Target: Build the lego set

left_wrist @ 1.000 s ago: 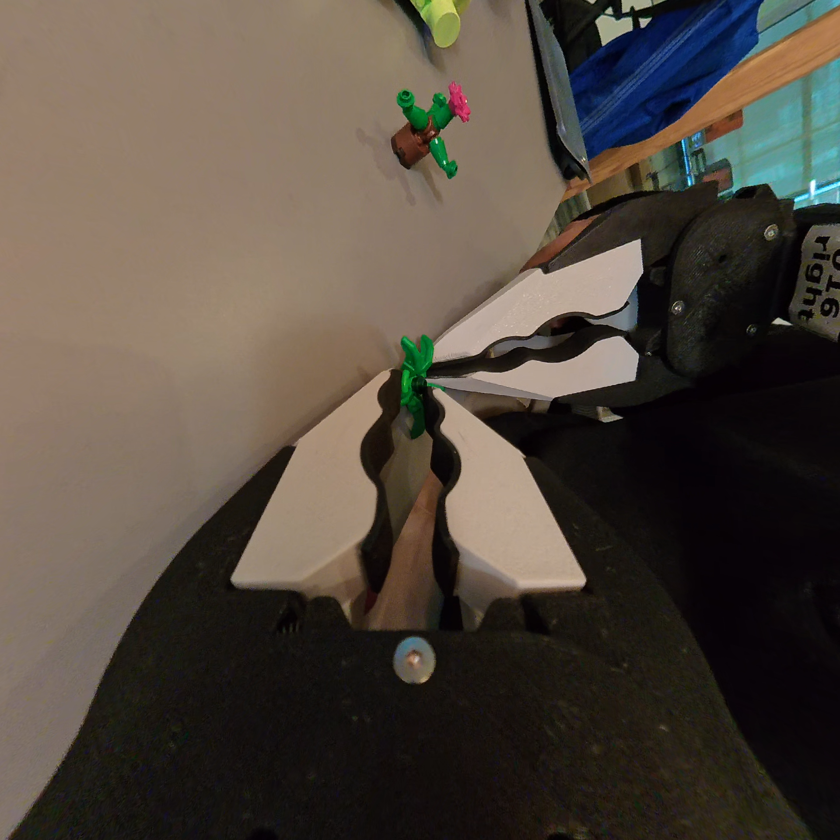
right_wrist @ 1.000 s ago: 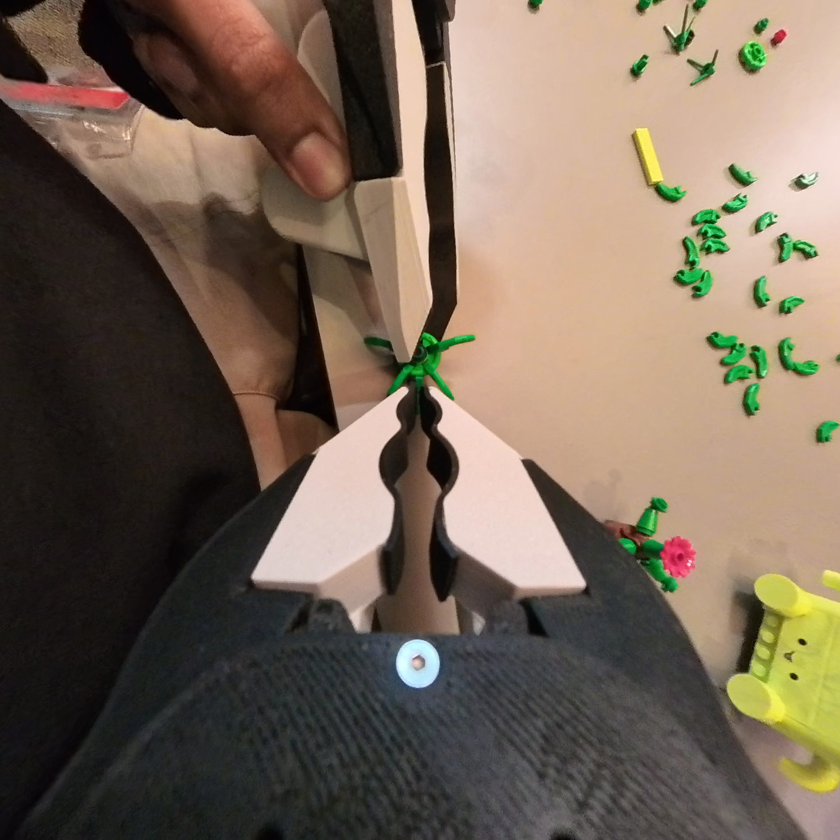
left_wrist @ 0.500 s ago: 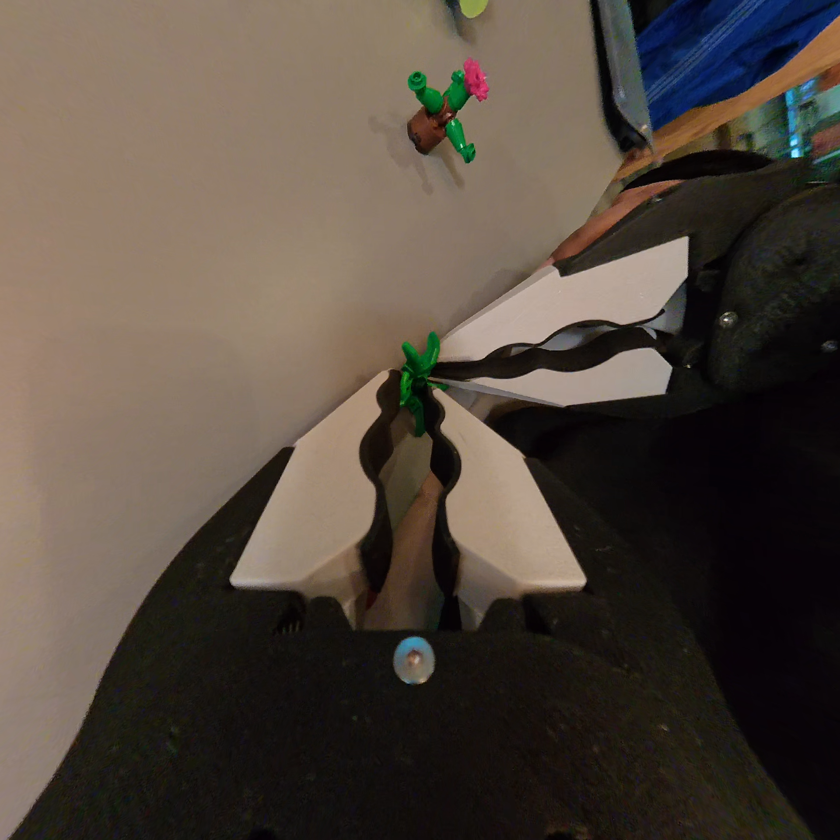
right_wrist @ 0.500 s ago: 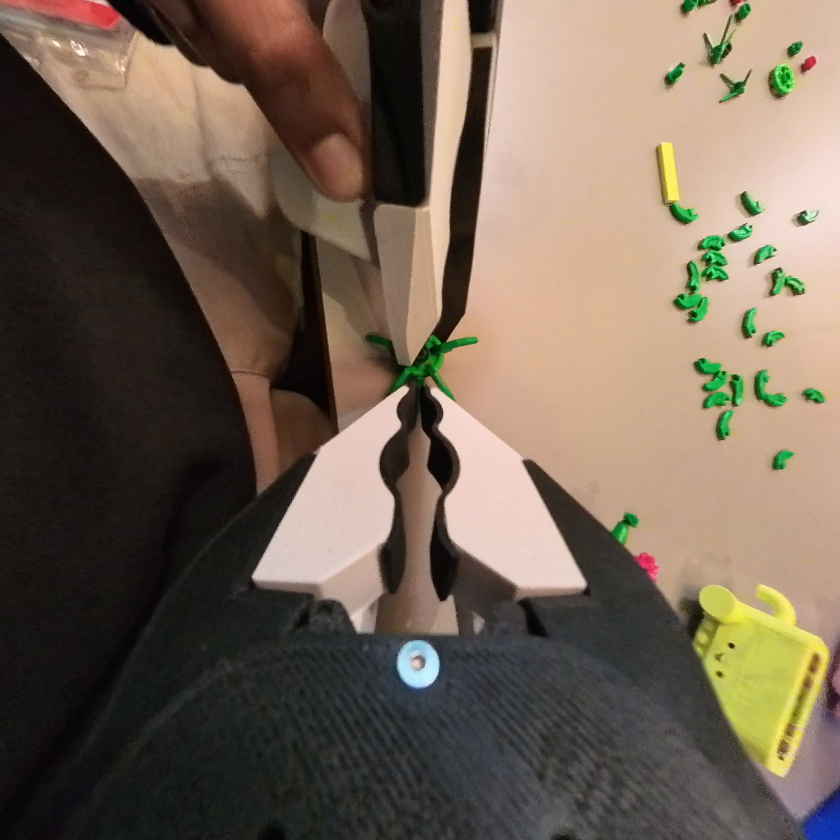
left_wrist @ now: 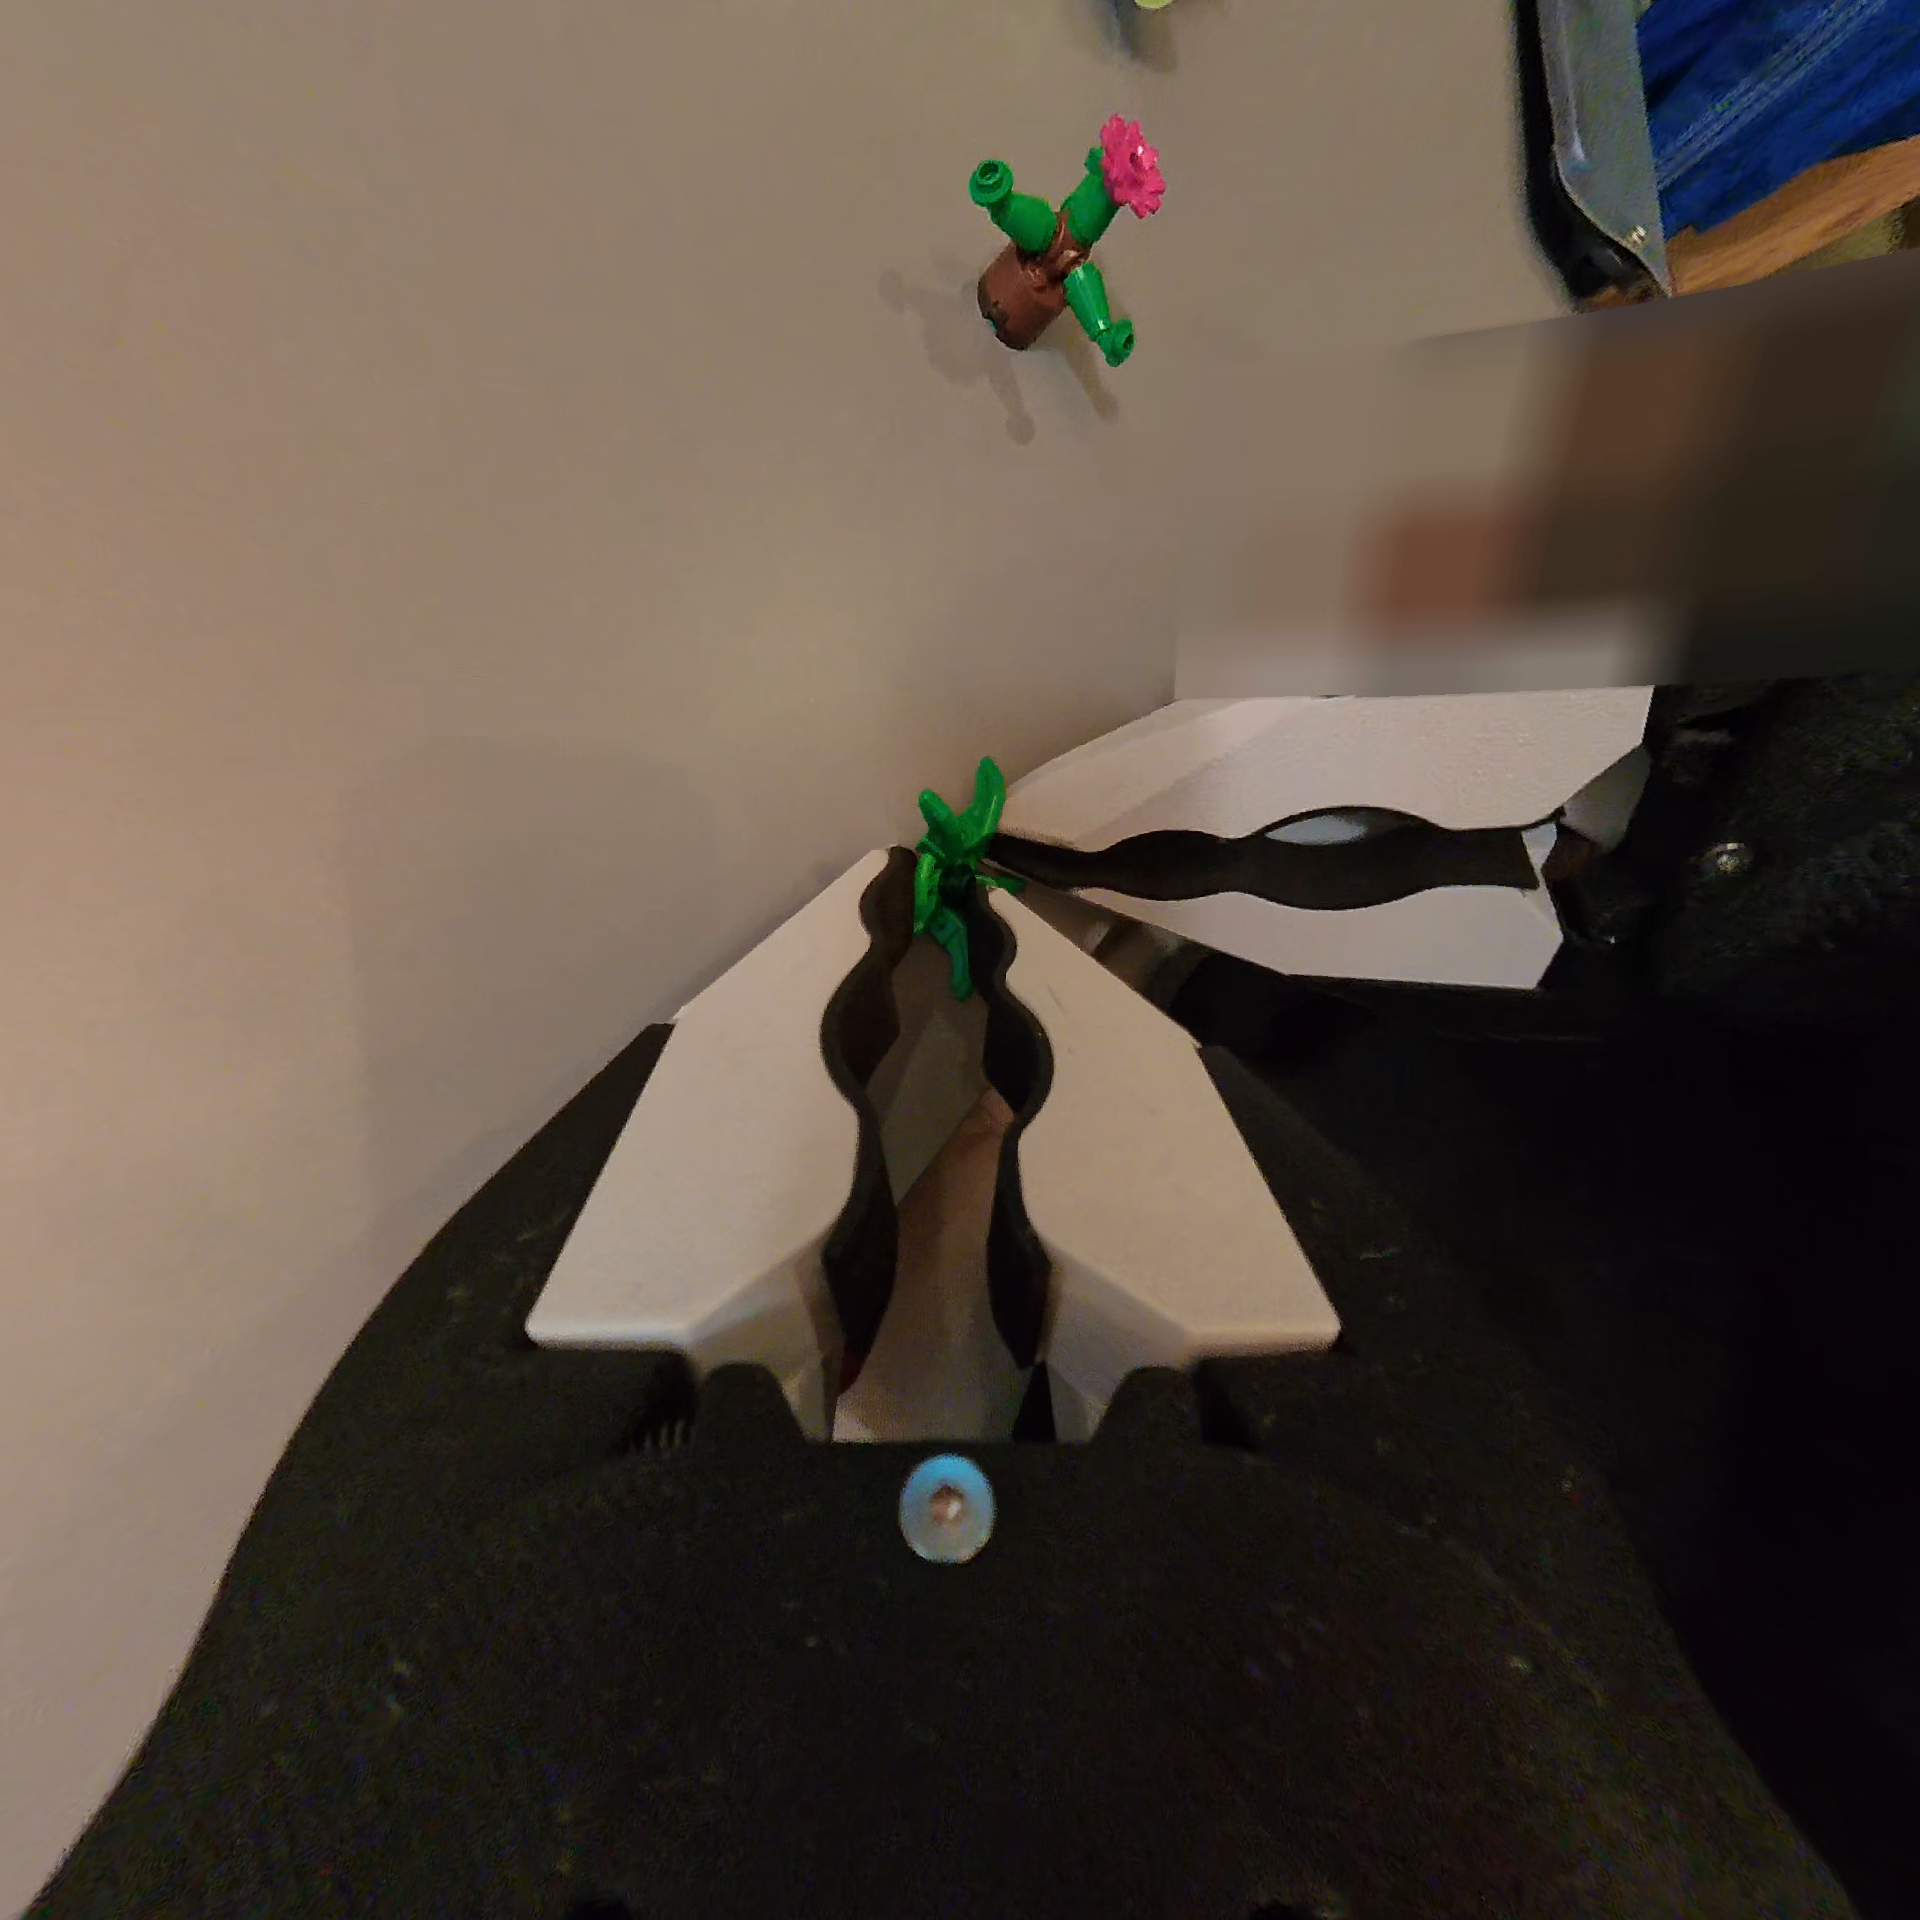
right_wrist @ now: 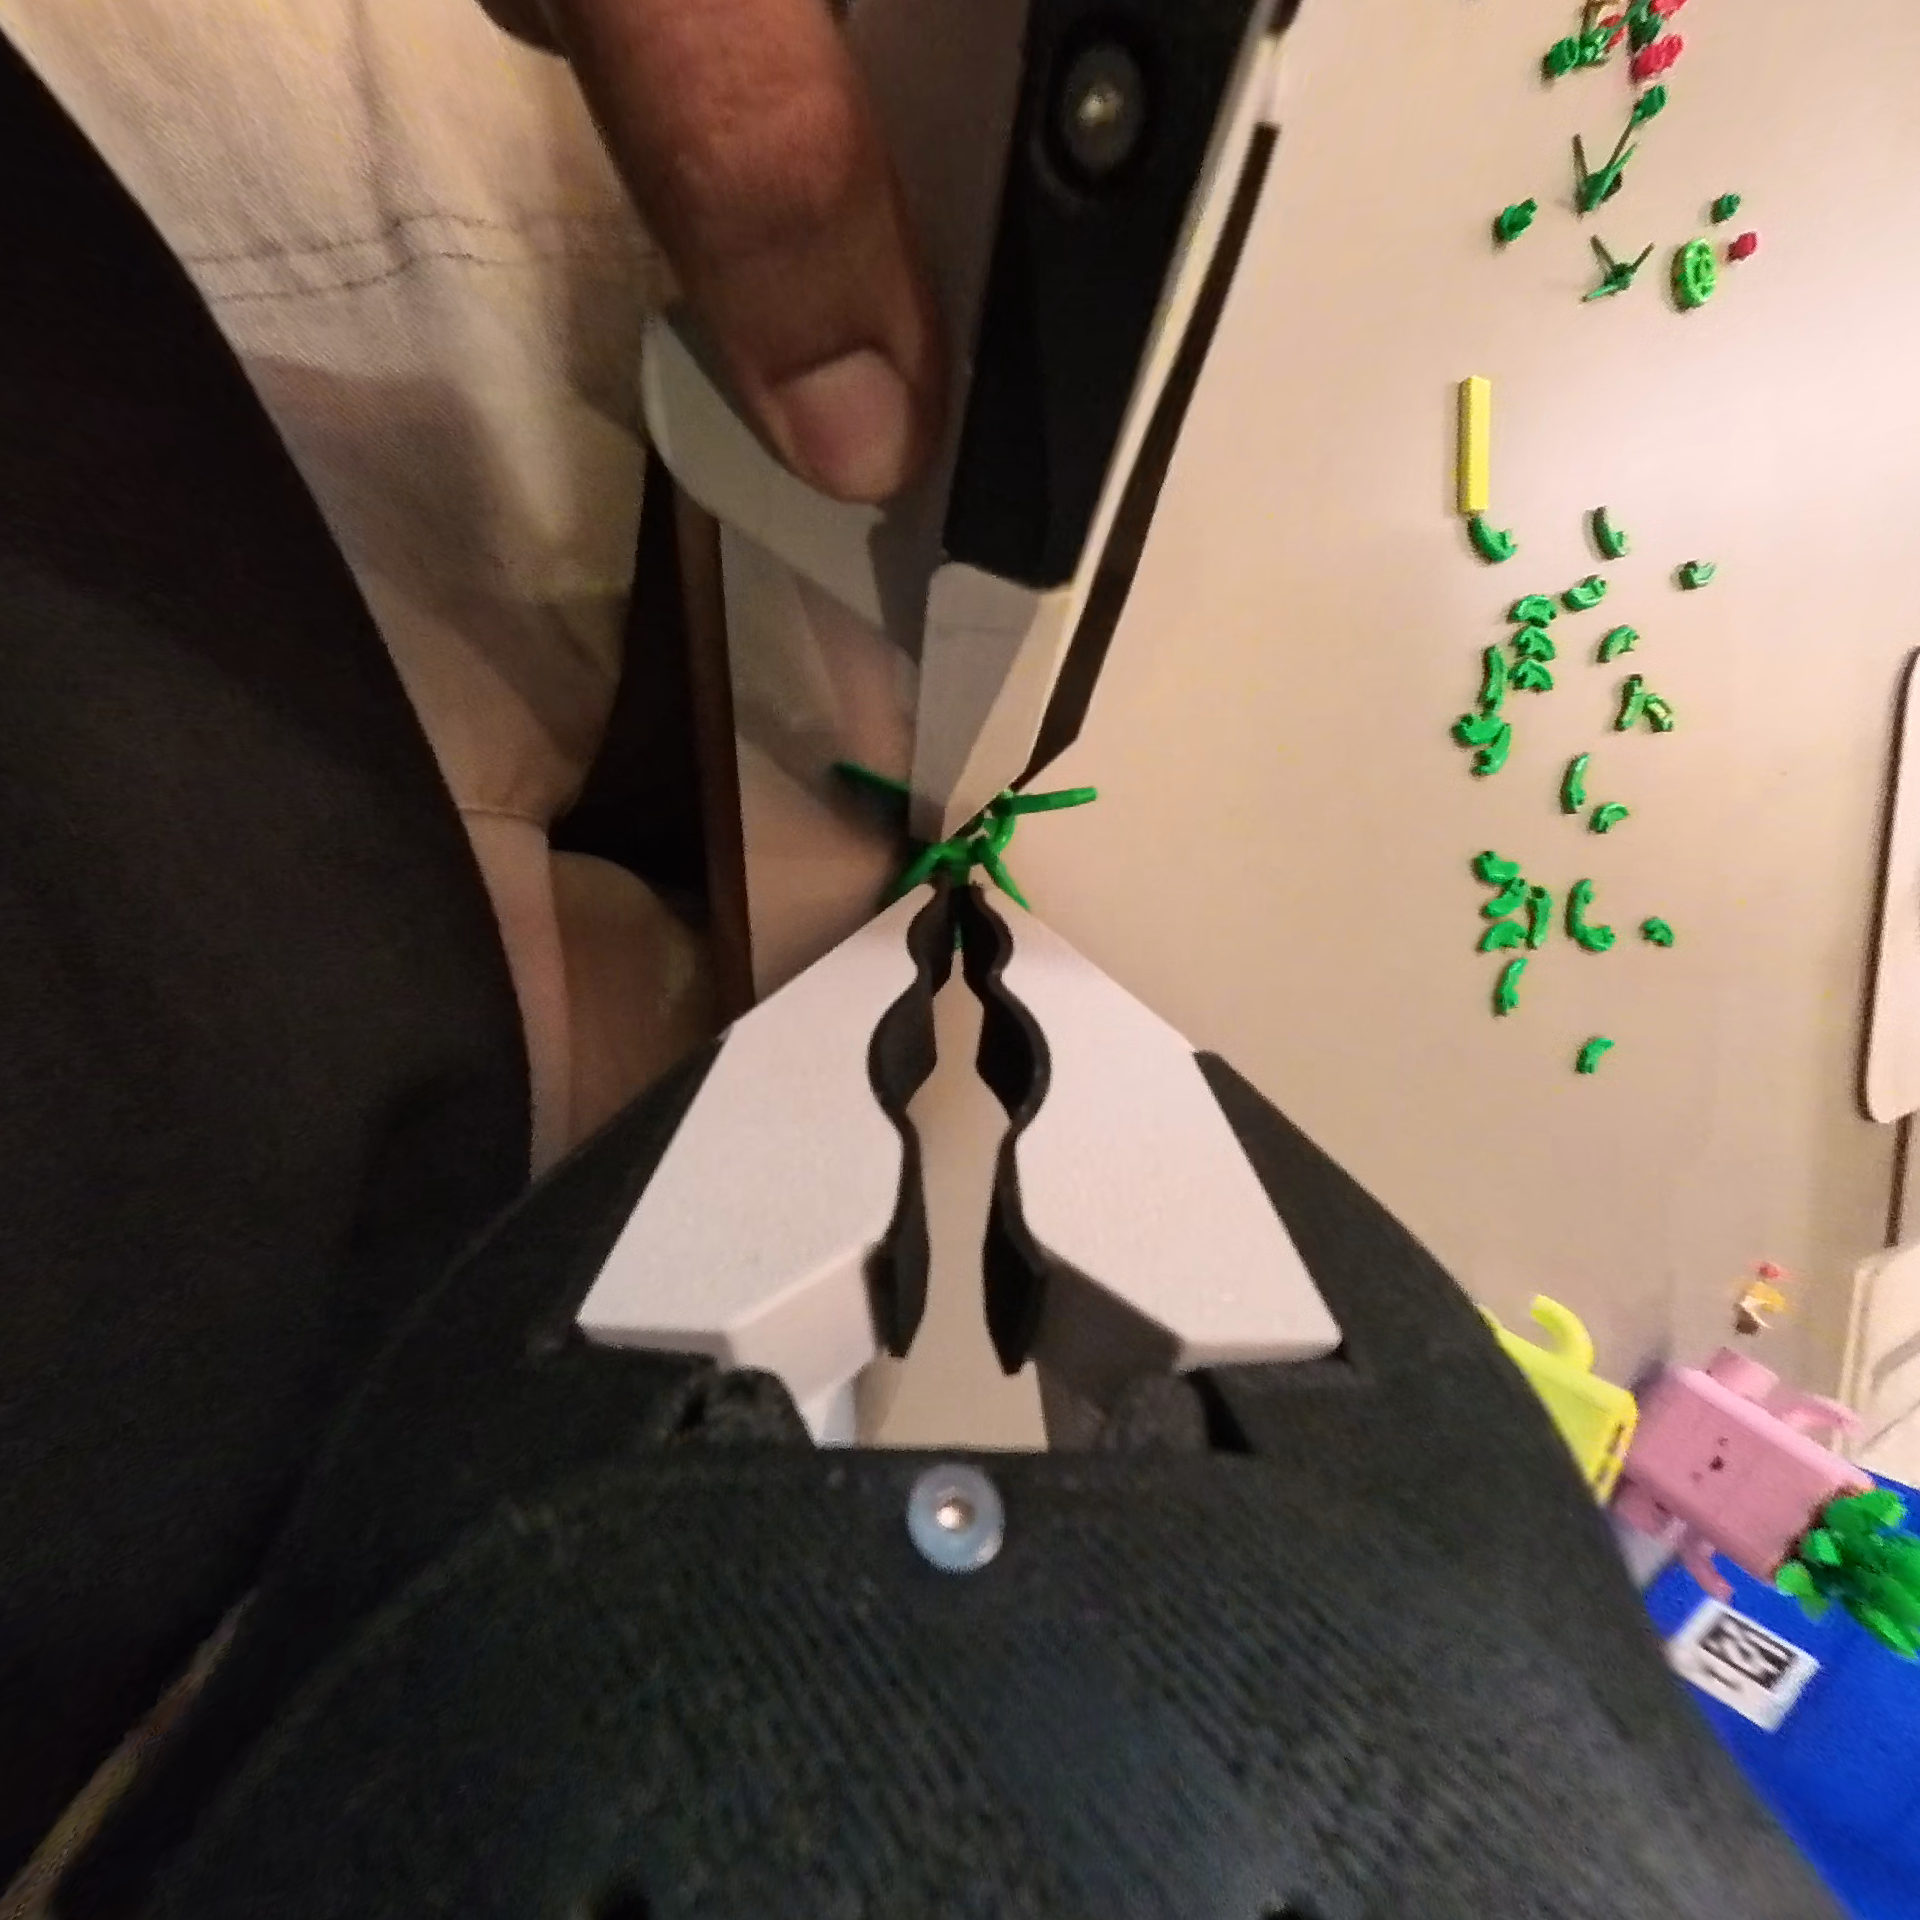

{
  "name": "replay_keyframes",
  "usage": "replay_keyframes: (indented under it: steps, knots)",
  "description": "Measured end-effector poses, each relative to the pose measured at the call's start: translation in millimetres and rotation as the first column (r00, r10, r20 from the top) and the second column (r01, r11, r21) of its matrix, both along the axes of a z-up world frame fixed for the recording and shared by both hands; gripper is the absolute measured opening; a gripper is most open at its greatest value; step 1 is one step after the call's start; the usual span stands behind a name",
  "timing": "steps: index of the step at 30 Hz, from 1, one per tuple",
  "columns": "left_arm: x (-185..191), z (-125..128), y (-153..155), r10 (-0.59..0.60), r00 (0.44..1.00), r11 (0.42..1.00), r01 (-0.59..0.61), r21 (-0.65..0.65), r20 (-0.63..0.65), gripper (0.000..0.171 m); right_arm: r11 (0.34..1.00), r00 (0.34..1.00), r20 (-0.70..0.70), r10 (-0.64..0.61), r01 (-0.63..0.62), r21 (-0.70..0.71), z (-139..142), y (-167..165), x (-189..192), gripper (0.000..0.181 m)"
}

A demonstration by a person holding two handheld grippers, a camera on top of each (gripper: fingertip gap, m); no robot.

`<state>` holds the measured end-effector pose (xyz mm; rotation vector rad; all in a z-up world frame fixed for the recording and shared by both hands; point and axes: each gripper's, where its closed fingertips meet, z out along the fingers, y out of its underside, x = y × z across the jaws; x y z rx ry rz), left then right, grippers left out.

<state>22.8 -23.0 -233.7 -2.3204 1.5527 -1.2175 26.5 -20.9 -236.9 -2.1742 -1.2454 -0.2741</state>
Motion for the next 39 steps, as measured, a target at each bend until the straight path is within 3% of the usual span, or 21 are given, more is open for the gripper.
replay_keyframes:
  steps: [9,14,18,33,39]
  knots:
    - [1.8,0.1,1.3,0.003,1.0,0.999,-0.002,0.047,-0.029,0.009,0.999,0.999,0.006,0.05,-0.05,-0.001,0.0,1.8,1.2,0.0]
    - [2.5,0.0,2.3,-0.005,0.998,0.995,0.012,0.101,-0.062,0.008,0.997,0.987,0.137,0.081,-0.079,-0.021,-0.6,2.8,2.7,0.0]
    - [3.2,0.2,3.2,0.0,0.998,0.994,0.007,0.112,-0.063,0.008,0.994,0.984,0.144,0.102,-0.097,-0.043,-0.8,3.8,3.1,0.0]
    - [5.7,0.5,4.8,-0.02,0.998,0.993,0.026,0.111,-0.06,0.007,0.981,0.983,-0.005,0.181,-0.181,-0.071,-0.4,6.4,2.6,0.0]
    - [4.7,0.3,5.3,-0.015,1.0,0.999,0.015,0.044,-0.007,0.008,0.984,0.984,-0.051,0.17,-0.172,-0.045,-0.1,7.3,3.8,0.0]
